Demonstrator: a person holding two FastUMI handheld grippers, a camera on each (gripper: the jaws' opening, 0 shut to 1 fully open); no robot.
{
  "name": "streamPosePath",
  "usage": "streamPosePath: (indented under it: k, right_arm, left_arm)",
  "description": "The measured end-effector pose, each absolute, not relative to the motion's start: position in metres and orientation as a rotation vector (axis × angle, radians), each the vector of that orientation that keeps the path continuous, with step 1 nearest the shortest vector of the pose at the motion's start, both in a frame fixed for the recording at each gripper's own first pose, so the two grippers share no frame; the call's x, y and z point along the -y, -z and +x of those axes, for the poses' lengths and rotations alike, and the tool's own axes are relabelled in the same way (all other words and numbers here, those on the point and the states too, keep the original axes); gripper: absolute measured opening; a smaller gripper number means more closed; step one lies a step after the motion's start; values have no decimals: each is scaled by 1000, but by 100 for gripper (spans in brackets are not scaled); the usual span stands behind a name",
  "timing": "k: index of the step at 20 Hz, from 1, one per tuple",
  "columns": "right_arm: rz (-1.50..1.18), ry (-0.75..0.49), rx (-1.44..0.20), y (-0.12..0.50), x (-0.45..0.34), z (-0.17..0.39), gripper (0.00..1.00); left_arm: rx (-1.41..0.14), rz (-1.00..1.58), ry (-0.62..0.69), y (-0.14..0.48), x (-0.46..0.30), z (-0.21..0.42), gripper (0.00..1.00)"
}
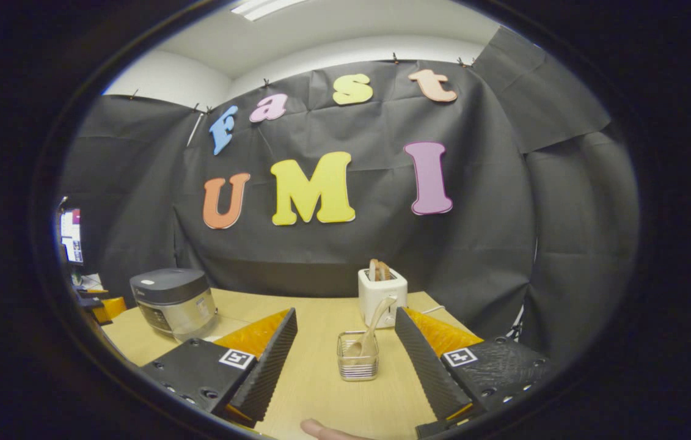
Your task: Close the left gripper, press the button to open the rice cooker; take a wooden spoon from the chopstick holder with the right hand, scoop a spoonful of rice and pour it into the rice cooker, then put the wooden spoon back into the chopstick holder.
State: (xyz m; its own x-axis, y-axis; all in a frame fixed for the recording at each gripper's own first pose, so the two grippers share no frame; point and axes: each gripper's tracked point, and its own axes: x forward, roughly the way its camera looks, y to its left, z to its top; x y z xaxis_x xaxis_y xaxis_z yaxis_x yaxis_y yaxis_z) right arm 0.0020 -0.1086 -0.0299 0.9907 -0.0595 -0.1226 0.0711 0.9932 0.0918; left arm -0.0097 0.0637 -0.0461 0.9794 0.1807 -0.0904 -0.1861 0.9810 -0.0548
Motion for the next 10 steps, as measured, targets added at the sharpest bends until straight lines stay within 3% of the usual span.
streamPosePath:
  k: [10]
  right_arm:
    - [7, 63, -172, 57, 95, -8, 94]
  left_arm:
    - [-14, -55, -107, 52, -36, -10, 87]
